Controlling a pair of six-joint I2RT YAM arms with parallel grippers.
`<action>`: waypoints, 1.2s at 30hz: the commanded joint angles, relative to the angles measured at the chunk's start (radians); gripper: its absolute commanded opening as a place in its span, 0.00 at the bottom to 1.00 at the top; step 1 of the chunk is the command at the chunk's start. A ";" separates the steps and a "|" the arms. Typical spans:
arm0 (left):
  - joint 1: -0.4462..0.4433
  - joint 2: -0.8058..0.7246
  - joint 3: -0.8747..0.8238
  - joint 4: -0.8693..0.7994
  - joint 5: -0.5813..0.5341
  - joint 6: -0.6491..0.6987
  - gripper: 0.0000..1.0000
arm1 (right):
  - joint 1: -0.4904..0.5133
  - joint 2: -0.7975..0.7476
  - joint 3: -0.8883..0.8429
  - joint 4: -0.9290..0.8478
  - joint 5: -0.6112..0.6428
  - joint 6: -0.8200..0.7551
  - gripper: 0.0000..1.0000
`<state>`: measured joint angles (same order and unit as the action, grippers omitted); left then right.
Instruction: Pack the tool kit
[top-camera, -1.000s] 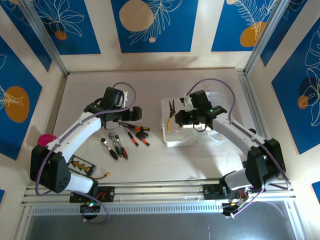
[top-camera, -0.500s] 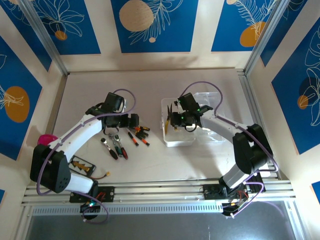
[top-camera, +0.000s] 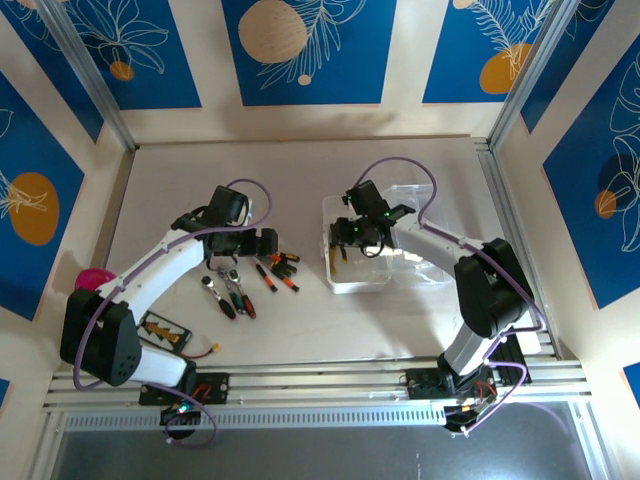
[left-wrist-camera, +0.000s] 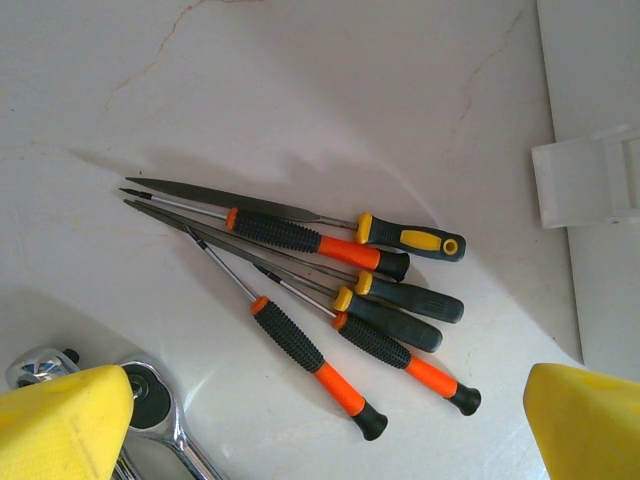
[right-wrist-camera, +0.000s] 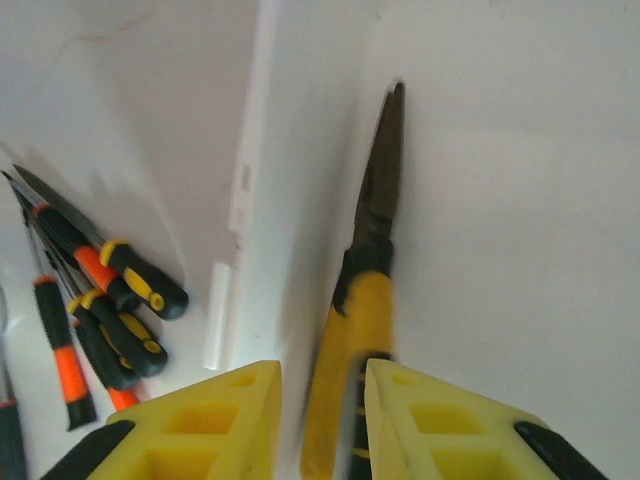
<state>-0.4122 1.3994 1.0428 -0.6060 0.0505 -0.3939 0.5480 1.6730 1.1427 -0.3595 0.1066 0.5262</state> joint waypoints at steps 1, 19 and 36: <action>0.012 -0.016 -0.009 0.000 -0.012 -0.012 1.00 | 0.006 0.004 0.052 -0.023 0.022 0.001 0.29; 0.033 -0.077 -0.139 -0.101 -0.168 -0.142 1.00 | 0.094 -0.098 0.138 -0.109 0.034 -0.131 0.99; 0.128 -0.181 -0.367 -0.056 -0.298 -0.306 0.74 | 0.109 -0.096 0.064 -0.075 -0.025 -0.136 0.99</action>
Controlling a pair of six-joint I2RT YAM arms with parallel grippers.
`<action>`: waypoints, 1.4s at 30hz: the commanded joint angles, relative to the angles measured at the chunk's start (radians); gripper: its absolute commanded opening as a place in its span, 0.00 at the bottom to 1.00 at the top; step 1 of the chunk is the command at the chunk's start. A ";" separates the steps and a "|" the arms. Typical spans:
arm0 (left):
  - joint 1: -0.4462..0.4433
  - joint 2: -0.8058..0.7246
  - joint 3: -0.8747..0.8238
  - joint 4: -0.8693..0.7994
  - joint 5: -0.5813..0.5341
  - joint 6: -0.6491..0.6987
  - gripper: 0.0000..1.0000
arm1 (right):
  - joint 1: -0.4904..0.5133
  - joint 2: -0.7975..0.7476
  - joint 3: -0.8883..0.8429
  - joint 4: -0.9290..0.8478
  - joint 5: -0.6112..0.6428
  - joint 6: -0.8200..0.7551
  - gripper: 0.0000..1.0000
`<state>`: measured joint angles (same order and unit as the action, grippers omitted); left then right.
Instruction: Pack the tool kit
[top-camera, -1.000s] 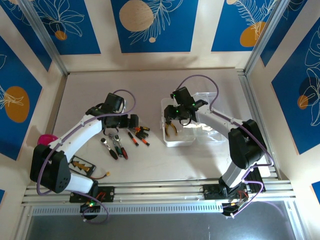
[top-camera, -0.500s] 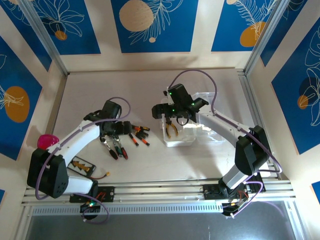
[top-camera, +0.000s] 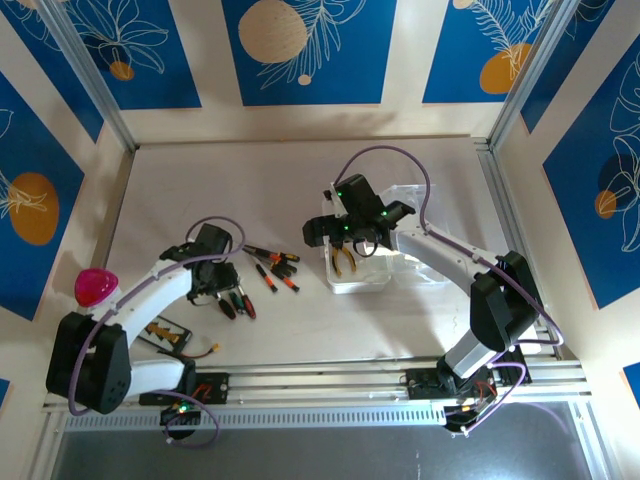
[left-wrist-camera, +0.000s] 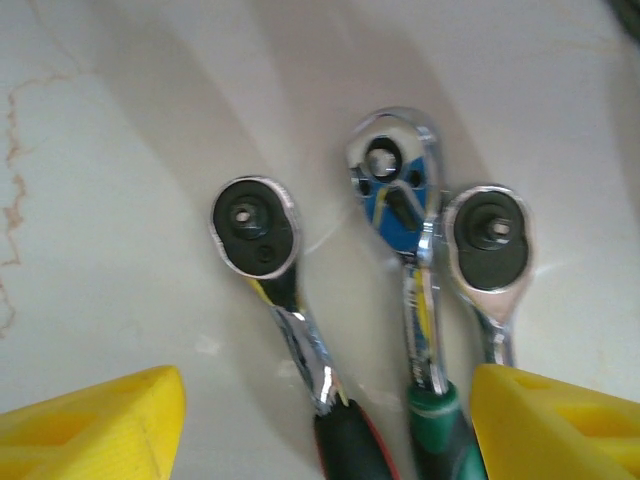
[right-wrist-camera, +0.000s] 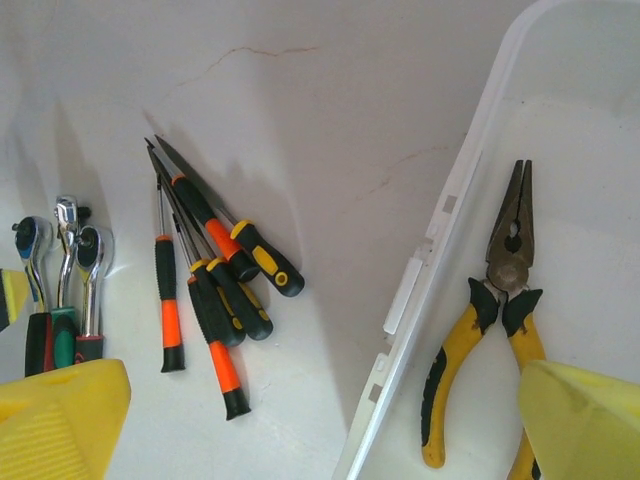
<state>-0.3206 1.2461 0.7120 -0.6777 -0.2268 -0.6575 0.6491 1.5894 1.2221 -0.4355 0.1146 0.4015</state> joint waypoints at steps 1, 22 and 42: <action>0.051 -0.035 -0.050 0.031 -0.011 -0.050 0.74 | 0.007 -0.012 -0.019 0.002 -0.033 -0.012 0.99; 0.181 0.073 -0.095 0.198 0.118 -0.030 0.69 | -0.011 0.006 -0.032 0.012 -0.069 -0.017 0.99; 0.186 0.261 -0.042 0.348 0.095 0.006 0.15 | -0.030 -0.011 -0.068 0.015 -0.081 -0.016 1.00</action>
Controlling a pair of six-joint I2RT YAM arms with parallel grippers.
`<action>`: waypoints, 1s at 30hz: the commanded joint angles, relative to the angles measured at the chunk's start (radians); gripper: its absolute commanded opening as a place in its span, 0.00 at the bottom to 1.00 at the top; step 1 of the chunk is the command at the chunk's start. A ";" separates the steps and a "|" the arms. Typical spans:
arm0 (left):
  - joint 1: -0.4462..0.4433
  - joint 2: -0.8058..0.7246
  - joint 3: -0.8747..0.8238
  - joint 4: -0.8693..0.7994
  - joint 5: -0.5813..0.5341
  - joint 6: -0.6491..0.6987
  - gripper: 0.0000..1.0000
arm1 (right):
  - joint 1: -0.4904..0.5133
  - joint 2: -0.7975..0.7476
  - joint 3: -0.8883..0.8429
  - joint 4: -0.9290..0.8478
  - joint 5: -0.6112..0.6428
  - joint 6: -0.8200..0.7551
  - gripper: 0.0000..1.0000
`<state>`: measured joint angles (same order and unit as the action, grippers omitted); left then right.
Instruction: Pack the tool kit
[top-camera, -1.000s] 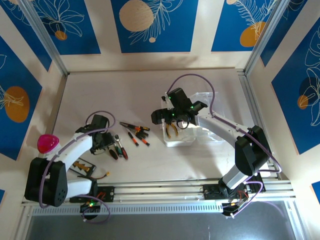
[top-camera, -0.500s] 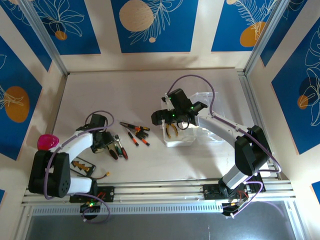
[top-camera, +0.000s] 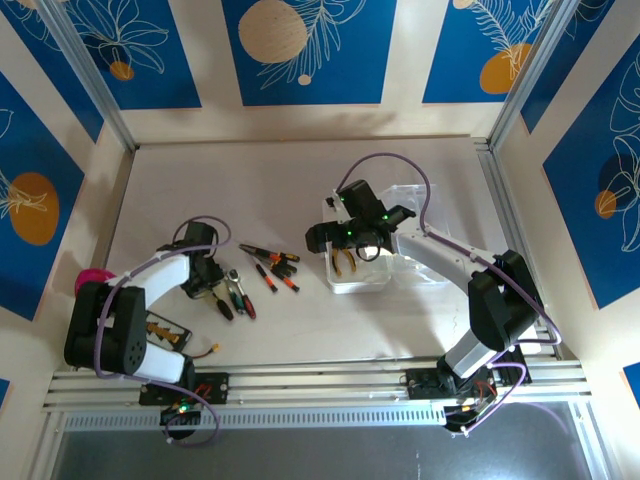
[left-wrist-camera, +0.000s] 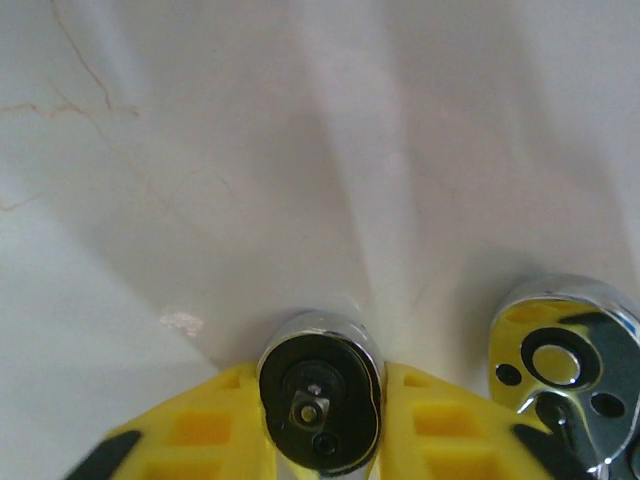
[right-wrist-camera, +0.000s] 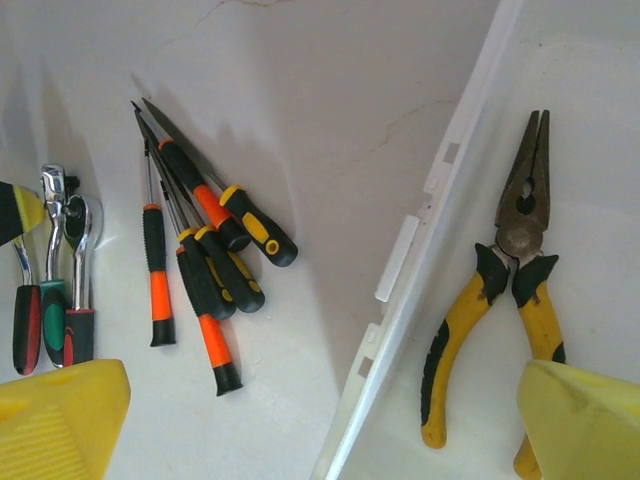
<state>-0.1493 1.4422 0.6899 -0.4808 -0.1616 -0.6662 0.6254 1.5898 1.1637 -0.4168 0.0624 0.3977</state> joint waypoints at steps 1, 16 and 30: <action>0.015 0.064 -0.018 0.148 0.031 0.019 0.12 | -0.007 -0.013 -0.009 -0.004 -0.032 -0.014 1.00; 0.011 -0.208 0.158 -0.080 0.097 0.168 0.00 | -0.013 -0.070 -0.028 0.029 -0.161 -0.077 0.99; -0.136 -0.181 0.359 0.118 0.439 0.034 0.00 | 0.052 -0.110 -0.056 0.234 -0.314 -0.026 0.98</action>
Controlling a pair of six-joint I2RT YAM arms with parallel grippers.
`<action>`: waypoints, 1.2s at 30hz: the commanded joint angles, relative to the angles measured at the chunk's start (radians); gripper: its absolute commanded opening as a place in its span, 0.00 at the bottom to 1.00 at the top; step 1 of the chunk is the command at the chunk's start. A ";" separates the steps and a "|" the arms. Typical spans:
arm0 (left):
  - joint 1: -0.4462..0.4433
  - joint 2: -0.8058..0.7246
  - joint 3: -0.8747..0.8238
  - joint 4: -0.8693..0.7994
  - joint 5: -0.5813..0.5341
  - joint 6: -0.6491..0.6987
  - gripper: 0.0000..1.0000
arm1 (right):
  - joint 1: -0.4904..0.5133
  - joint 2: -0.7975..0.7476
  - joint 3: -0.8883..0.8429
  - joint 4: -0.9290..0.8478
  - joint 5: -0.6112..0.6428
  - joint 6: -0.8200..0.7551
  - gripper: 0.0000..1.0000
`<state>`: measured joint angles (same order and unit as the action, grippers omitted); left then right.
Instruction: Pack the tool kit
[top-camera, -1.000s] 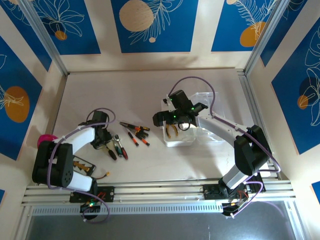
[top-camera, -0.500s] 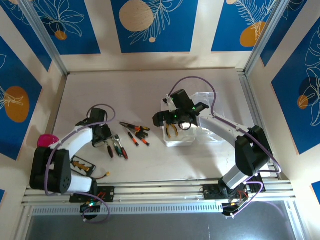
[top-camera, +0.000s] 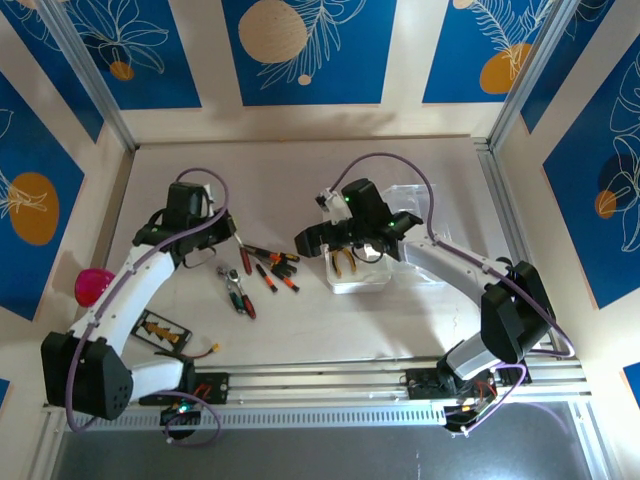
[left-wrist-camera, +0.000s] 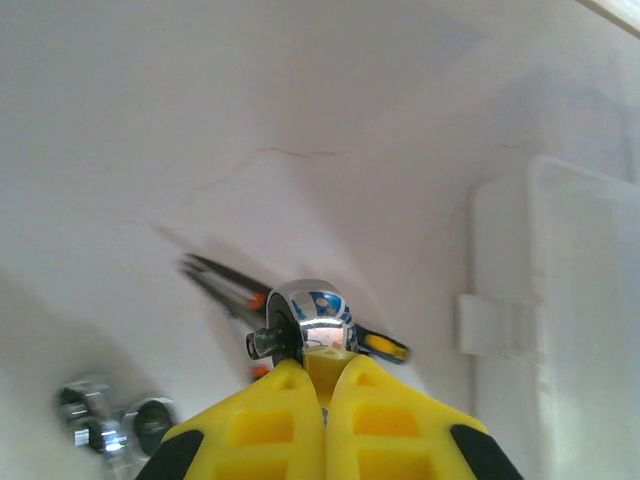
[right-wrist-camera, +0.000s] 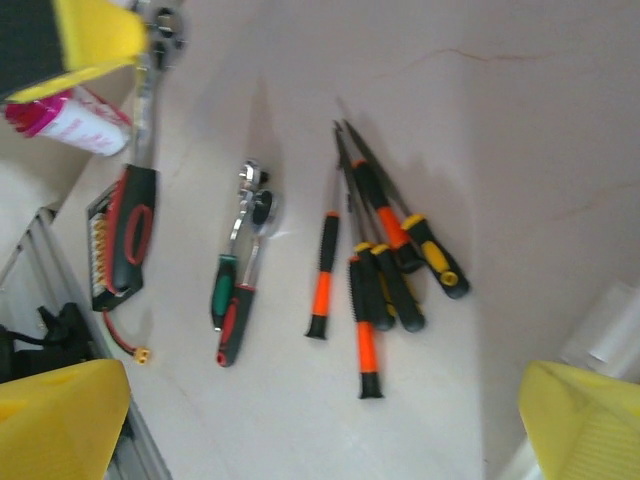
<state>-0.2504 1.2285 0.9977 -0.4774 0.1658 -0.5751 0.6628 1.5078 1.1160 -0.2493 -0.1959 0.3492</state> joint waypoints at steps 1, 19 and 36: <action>-0.052 0.047 0.067 0.132 0.119 -0.062 0.00 | 0.018 -0.025 -0.005 0.073 -0.056 0.025 0.97; -0.217 0.185 0.165 0.285 0.185 -0.141 0.00 | 0.056 0.130 0.118 0.101 -0.055 0.131 0.63; -0.137 0.118 0.180 0.124 0.034 0.047 1.00 | -0.028 -0.023 0.075 -0.155 0.150 0.055 0.00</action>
<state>-0.4328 1.3960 1.1419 -0.2699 0.2871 -0.6228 0.6685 1.5646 1.2049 -0.2958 -0.1356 0.4568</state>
